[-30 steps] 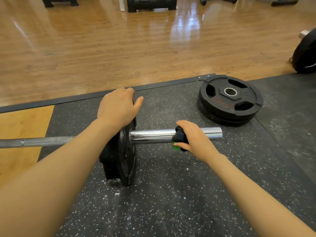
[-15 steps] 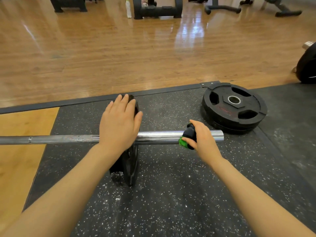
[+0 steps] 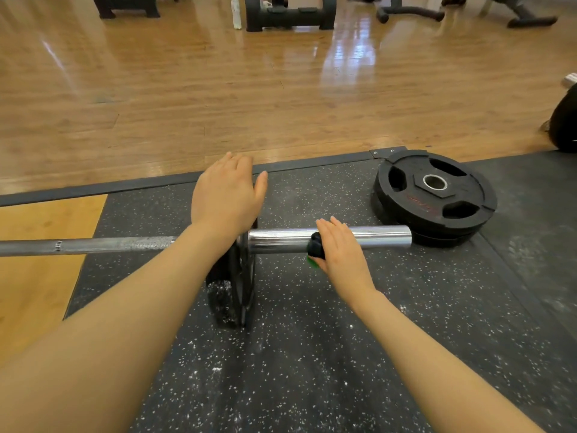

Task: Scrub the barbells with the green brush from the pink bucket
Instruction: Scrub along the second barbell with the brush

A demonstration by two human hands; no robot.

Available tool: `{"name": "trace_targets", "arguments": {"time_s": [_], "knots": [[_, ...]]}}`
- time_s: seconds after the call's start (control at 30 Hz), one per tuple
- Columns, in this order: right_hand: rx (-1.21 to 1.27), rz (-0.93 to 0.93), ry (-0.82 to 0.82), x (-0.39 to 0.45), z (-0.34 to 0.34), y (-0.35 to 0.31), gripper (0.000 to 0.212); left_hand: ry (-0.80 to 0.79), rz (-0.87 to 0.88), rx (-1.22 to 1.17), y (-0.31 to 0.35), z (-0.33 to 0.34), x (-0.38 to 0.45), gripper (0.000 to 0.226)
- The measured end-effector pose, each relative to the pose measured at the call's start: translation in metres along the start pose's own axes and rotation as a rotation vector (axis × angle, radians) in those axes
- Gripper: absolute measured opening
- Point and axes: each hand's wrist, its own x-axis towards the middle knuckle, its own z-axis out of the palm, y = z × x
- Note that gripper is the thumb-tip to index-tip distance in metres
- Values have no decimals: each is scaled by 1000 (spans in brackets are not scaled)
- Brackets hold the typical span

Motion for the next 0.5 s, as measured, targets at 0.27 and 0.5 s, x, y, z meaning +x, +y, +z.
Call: {"name": "trace_targets", "arguments": {"time_s": [0.27,0.5], "knots": [[-178,-45,-46,14,12,20,75,-22,-55,1,-4,5,33,46],[-189,137,-56,-10,-25,98,79,2,-38,-24,-6,11,40,49]]}}
